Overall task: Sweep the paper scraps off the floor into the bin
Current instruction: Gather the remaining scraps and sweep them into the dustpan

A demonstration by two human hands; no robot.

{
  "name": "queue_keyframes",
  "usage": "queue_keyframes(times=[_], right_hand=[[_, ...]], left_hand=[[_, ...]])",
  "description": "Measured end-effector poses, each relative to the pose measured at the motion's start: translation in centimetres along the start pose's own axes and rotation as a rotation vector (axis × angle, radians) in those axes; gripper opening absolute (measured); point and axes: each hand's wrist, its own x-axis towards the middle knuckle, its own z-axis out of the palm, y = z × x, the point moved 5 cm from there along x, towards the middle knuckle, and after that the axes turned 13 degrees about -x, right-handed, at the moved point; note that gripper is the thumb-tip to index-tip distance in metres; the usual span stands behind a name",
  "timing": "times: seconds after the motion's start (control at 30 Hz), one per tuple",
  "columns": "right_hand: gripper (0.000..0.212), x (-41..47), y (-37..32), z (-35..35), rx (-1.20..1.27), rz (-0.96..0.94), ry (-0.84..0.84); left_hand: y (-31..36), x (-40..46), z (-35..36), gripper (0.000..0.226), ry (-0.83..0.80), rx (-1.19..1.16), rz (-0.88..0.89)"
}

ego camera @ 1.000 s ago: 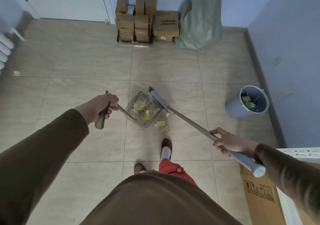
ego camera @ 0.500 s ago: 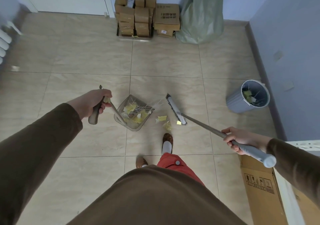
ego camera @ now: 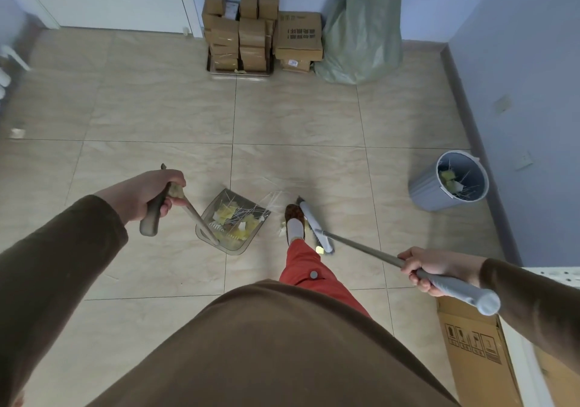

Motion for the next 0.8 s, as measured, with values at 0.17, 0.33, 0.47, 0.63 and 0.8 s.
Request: queue_keyframes(times=[0.17,0.33,0.47,0.63,0.8], right_hand=[[0.035,-0.8,-2.3,-4.0,-0.033,0.033,-0.054],[0.044,-1.4,-7.5,-11.5,0.024,0.004,-0.089],[0.041,-1.9,-13.0,-15.2,0.020,-0.045,-0.026],[0.039,0.0,-15.9,-13.5,0.084,-0.131,0.079],[0.039,2.8,-13.0,-7.0,0.176,-0.194,0.126]], left_hand=[[4.1,1.2,0.1,0.023,-0.035,0.056,-0.016],[8.5,2.9,1.5,0.024,-0.052,0.102,-0.020],[10.4,3.3,2.4,0.025,-0.037,0.139,-0.036],[8.7,2.8,2.1,0.025,-0.018,0.141,-0.041],[3.4,0.8,1.0,0.025,0.009,0.130,-0.022]])
